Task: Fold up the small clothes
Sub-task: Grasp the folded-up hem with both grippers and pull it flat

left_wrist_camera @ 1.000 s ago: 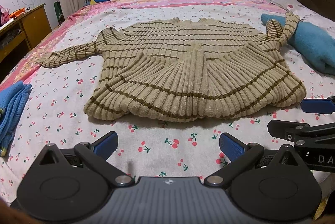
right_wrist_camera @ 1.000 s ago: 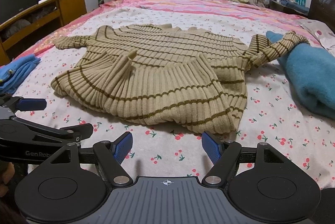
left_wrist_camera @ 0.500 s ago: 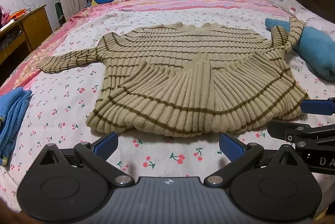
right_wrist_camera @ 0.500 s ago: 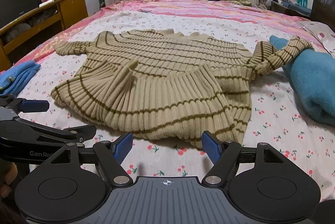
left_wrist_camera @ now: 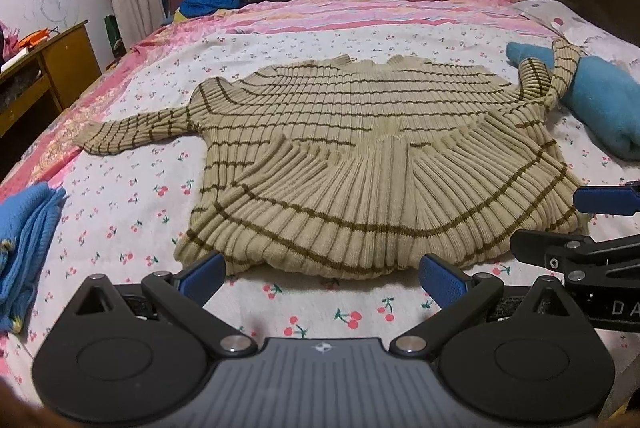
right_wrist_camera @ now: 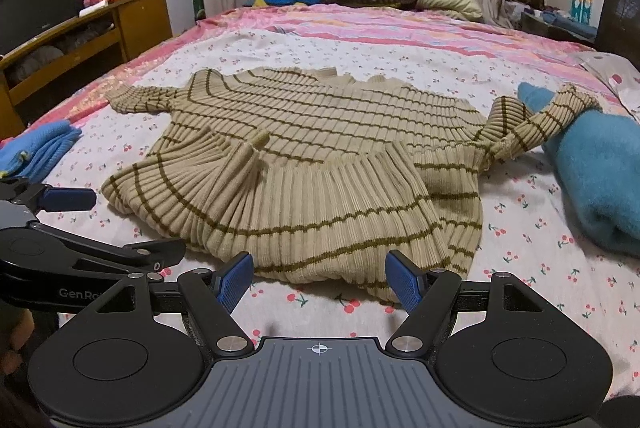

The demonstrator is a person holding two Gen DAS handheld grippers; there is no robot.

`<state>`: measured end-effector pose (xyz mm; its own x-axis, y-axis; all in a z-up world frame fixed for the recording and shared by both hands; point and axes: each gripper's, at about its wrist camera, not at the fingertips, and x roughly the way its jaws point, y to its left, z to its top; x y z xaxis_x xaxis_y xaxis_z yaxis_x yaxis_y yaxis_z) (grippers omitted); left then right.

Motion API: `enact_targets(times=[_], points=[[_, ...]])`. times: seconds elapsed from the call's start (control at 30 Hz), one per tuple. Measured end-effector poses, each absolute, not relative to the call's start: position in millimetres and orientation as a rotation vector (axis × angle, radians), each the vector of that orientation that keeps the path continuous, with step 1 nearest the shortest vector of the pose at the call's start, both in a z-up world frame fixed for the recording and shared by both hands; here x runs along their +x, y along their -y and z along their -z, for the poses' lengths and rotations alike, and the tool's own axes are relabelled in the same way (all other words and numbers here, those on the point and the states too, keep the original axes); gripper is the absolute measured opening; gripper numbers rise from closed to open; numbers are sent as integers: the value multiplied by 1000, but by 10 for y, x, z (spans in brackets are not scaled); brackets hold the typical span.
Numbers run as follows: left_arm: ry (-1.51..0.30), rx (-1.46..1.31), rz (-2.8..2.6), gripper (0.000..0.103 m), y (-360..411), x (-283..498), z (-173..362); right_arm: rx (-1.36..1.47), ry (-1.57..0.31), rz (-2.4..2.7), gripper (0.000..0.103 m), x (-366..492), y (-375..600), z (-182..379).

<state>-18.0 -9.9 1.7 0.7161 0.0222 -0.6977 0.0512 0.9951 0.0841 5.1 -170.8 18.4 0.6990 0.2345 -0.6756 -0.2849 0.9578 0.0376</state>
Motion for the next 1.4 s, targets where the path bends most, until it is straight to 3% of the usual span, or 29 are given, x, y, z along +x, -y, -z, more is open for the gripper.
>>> enact_targets(times=[0.6, 0.8, 0.93, 1.0, 1.1, 1.23, 1.33, 1.4], points=[[-701, 93, 20, 103, -196, 347, -133, -80, -734, -237, 71, 570, 1890, -198], [-718, 104, 44, 102, -310, 606, -64, -114, -743, -235, 65, 833, 1947, -124], [-759, 83, 78, 86, -429, 772, 7, -124, -772, -245, 56, 991, 1954, -36], [-789, 58, 102, 70, -499, 840, 55, -118, -789, -258, 52, 1064, 1963, 2], [-841, 17, 142, 54, -569, 939, 144, -112, -810, -281, 48, 1145, 1982, 47], [-865, -5, 180, 48, -605, 1018, 197, -97, -851, -325, 34, 1222, 1992, 89], [-878, -23, 221, 35, -623, 1055, 186, -70, -876, -371, 19, 1255, 2000, 82], [-892, -58, 264, 20, -668, 1079, 177, -44, -889, -403, 10, 1264, 2017, 51]])
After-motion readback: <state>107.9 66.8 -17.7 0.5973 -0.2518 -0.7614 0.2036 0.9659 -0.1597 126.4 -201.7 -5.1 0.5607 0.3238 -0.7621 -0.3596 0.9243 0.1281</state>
